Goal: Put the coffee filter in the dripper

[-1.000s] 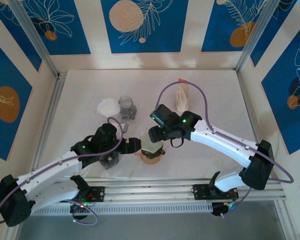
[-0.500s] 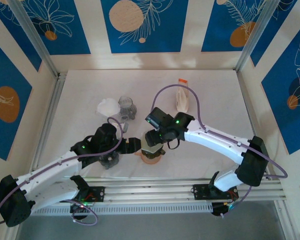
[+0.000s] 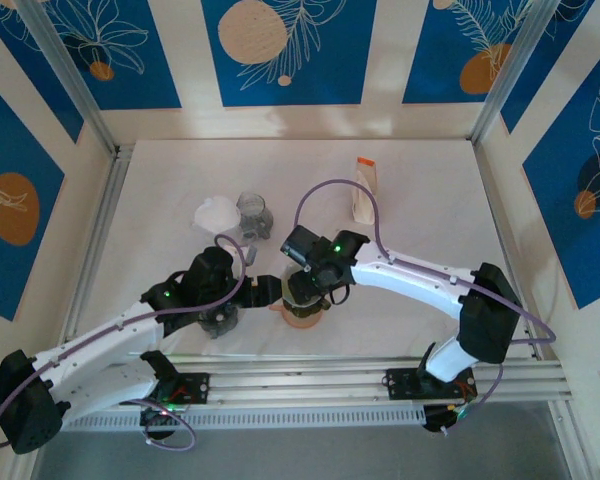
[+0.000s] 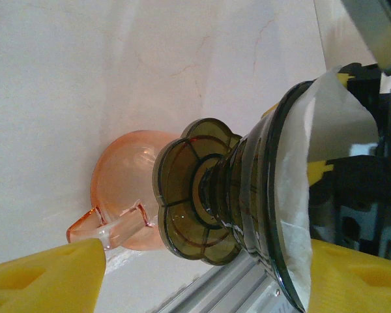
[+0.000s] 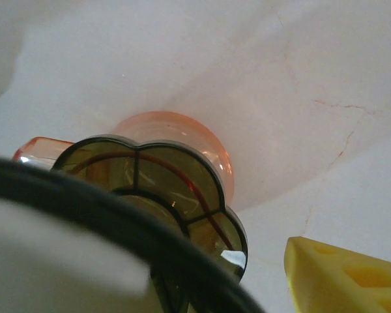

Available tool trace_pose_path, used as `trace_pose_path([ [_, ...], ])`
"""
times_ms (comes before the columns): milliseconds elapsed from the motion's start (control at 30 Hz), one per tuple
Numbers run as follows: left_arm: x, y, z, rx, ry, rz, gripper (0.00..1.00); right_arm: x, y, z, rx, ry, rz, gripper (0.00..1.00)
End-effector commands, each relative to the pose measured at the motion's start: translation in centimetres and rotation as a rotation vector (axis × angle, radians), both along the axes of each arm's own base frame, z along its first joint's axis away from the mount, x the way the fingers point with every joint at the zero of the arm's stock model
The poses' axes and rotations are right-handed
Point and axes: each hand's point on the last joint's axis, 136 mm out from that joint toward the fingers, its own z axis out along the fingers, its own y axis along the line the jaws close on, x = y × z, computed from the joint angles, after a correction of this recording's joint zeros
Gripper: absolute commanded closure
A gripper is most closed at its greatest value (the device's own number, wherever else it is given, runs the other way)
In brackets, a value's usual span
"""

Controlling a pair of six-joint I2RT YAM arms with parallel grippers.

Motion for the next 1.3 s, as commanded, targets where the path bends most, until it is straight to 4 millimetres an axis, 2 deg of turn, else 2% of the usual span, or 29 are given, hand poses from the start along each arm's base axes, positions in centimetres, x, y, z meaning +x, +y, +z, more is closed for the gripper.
trace_pose_path([
  [0,-0.2,0.0,-0.2,0.006,0.004,0.004,0.24,-0.4,-0.3,-0.9,-0.033,0.012,0.015,0.29],
  [167,-0.2,0.0,-0.2,0.002,0.005,0.004,0.23,-0.3,-0.4,-1.3,-0.045,0.009,0.013,0.29],
  [333,0.0,0.1,0.2,-0.004,-0.013,0.017,0.09,-0.3,-0.3,-1.3,-0.043,0.007,0.013,0.30],
  [433,0.2,0.0,0.3,-0.007,-0.021,0.019,0.05,-0.4,-0.3,-1.2,-0.042,0.008,0.014,0.30],
  [567,0.4,0.0,-0.4,0.012,-0.004,0.027,0.06,-0.4,-0.4,-1.2,-0.044,0.006,0.012,0.30],
  [733,0.4,0.2,-1.4,0.053,0.025,0.038,0.12,-0.3,-0.3,-0.6,-0.031,-0.005,0.011,0.30],
  [900,0.3,0.3,-1.7,0.063,0.035,0.037,0.14,-0.2,-0.2,0.1,-0.016,-0.017,0.010,0.30],
  [1067,0.3,0.5,-1.7,0.063,0.035,0.043,0.14,0.1,-0.2,2.2,0.035,-0.064,-0.012,0.29],
  [1267,0.2,0.4,-1.7,0.059,0.037,0.040,0.14,0.4,-1.8,4.3,0.065,-0.106,-0.058,0.29],
])
